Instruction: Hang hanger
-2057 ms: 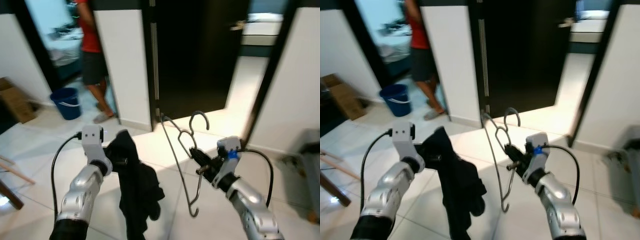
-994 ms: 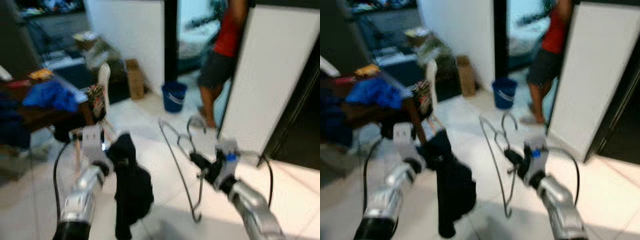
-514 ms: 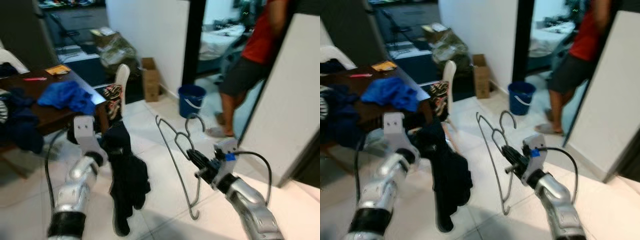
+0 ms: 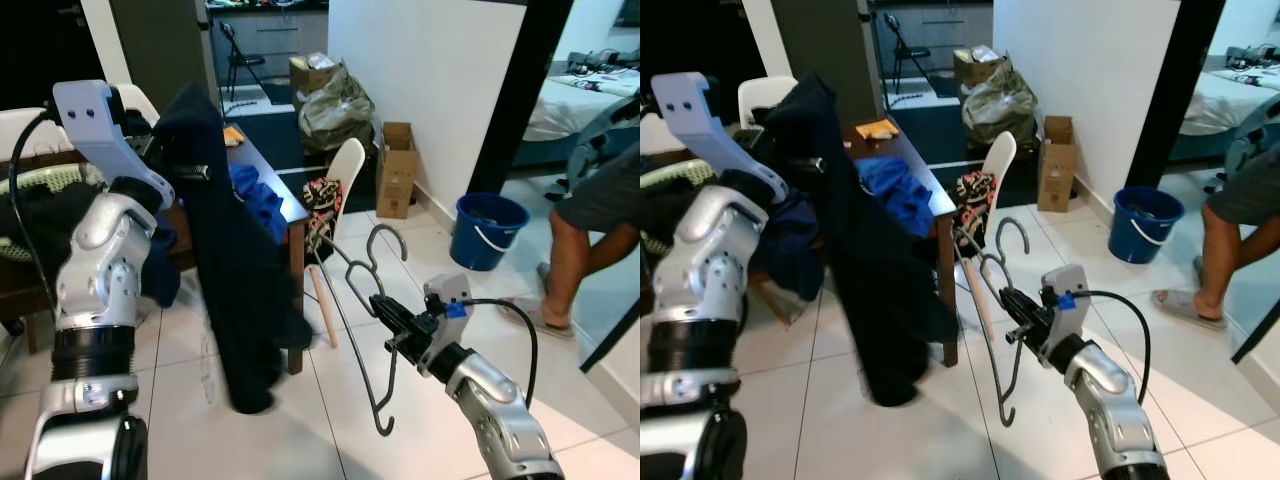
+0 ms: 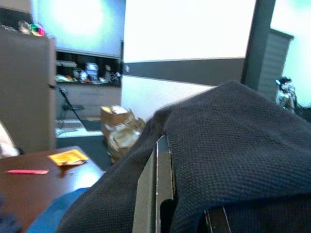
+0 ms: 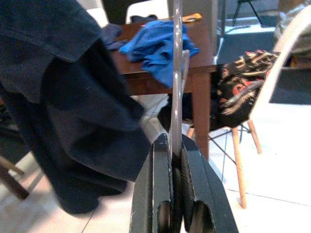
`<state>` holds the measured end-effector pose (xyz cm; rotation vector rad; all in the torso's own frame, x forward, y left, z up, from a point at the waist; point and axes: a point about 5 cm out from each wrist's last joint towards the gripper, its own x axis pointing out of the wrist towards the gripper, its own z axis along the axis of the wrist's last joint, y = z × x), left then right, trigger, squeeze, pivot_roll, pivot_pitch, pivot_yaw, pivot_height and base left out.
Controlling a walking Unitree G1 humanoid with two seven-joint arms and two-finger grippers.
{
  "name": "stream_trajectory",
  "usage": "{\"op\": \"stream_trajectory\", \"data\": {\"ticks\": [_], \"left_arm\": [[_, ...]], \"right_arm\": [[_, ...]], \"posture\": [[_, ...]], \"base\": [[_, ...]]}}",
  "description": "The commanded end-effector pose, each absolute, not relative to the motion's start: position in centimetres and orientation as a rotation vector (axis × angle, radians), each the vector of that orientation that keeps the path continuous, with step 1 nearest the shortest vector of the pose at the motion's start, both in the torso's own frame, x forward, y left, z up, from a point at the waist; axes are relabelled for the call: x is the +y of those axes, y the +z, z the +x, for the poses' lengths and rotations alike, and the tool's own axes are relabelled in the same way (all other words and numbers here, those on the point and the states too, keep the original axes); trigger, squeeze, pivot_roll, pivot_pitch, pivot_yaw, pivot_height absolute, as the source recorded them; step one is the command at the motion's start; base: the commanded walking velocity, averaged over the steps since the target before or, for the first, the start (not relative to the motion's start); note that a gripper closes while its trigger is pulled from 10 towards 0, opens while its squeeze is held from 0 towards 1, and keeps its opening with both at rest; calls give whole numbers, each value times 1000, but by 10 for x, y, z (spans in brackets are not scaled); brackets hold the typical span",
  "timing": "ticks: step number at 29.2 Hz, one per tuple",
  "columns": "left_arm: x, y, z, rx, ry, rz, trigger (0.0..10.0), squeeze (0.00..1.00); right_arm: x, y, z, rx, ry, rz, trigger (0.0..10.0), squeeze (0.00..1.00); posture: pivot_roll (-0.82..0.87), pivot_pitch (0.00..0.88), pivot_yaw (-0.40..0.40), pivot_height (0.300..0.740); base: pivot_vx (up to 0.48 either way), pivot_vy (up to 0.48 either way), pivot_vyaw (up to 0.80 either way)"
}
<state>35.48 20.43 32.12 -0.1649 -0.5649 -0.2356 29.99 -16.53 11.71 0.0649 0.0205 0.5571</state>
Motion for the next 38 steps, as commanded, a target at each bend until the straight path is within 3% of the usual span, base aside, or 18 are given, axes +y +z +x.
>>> {"op": "stream_trajectory", "data": {"ticks": [1,12,17,20,22,25,30,33,36,38], "left_arm": [[199,339,356,-607,-274,-142,10000,0],[201,387,346,-735,-269,-123,10000,0],[236,413,337,-792,11,-2,10000,0],[236,413,337,-792,11,-2,10000,0],[261,400,341,-720,168,32,10000,0],[280,389,343,-666,257,47,10000,0],[290,386,340,-654,312,54,10000,0],[318,389,329,-652,491,113,10000,0],[323,390,327,-653,525,121,10000,0],[345,380,324,-611,624,95,10000,0]], "right_arm": [[-172,114,299,41,533,67,10000,0],[-175,113,296,33,529,71,10000,0],[-176,114,294,28,527,68,10000,0],[-176,114,294,28,527,68,10000,0],[-175,114,294,28,535,59,10000,0],[-175,115,294,25,539,56,10000,0],[-175,116,294,23,538,56,10000,0],[-176,116,293,20,530,58,10000,0],[-177,116,293,20,529,58,10000,0],[-177,116,293,21,528,56,10000,0]], "posture": [[-68,0,25,740],[-73,0,30,740],[-73,0,28,740],[-73,0,28,740],[-73,0,26,740],[-79,0,23,740],[-80,0,23,740],[-85,0,28,740],[-85,0,28,740],[-88,0,29,740]], "base": [[431,0,-800],[432,0,-655],[431,0,0],[431,0,0],[429,0,0],[430,0,0],[430,0,0],[424,0,0],[424,0,0],[418,0,0]]}}
